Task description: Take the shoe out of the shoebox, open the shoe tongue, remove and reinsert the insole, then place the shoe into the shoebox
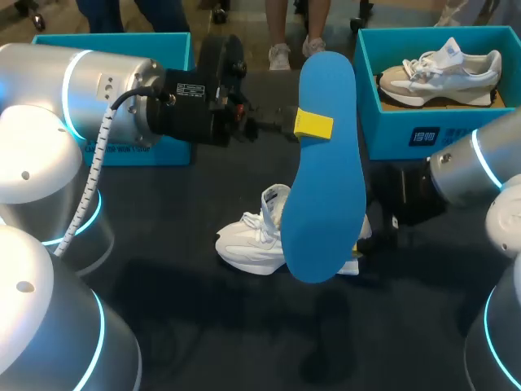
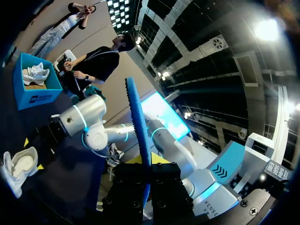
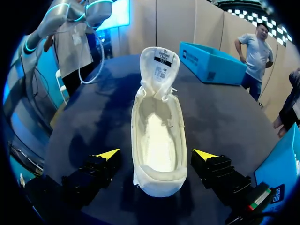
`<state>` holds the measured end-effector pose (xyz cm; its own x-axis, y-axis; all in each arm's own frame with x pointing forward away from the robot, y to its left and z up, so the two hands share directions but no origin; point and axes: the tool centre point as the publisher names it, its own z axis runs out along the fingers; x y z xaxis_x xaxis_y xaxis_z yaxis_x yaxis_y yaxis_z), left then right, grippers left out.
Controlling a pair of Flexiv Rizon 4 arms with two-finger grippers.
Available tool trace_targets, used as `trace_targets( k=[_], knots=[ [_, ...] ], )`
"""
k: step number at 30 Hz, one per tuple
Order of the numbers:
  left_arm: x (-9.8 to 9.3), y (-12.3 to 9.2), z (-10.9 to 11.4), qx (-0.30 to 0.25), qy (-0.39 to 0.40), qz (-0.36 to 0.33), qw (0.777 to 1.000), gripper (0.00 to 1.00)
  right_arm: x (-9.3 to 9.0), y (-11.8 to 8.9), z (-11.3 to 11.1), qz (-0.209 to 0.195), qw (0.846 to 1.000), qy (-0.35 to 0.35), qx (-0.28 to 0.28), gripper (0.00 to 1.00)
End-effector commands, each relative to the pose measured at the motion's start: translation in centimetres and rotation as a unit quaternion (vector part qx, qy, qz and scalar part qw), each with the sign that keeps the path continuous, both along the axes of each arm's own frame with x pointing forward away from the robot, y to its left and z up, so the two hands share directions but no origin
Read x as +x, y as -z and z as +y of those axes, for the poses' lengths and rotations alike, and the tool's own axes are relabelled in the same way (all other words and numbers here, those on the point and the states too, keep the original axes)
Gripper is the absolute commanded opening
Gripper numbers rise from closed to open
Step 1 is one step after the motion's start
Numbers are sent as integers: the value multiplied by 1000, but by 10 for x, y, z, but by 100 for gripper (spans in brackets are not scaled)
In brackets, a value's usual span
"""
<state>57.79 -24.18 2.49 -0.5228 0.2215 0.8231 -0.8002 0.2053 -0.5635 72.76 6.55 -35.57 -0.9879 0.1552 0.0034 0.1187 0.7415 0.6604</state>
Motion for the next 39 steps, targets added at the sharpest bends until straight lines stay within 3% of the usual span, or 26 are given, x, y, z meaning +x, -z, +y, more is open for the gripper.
trace_targets(
  k=[1,10,25,39],
  knots=[
    [-2,1,0,-1,-2,0,1000,0,-2,-12,-2,8,998,7,-59,100],
    [-2,1,0,-1,-2,0,1000,0,-2,-28,0,37,990,18,-133,100],
    [-2,1,0,-1,-2,0,1000,0,-3,-29,1,37,990,22,-137,100],
    [-2,1,0,-1,-2,0,1000,0,-9,-57,11,49,966,32,-251,100]
  ],
)
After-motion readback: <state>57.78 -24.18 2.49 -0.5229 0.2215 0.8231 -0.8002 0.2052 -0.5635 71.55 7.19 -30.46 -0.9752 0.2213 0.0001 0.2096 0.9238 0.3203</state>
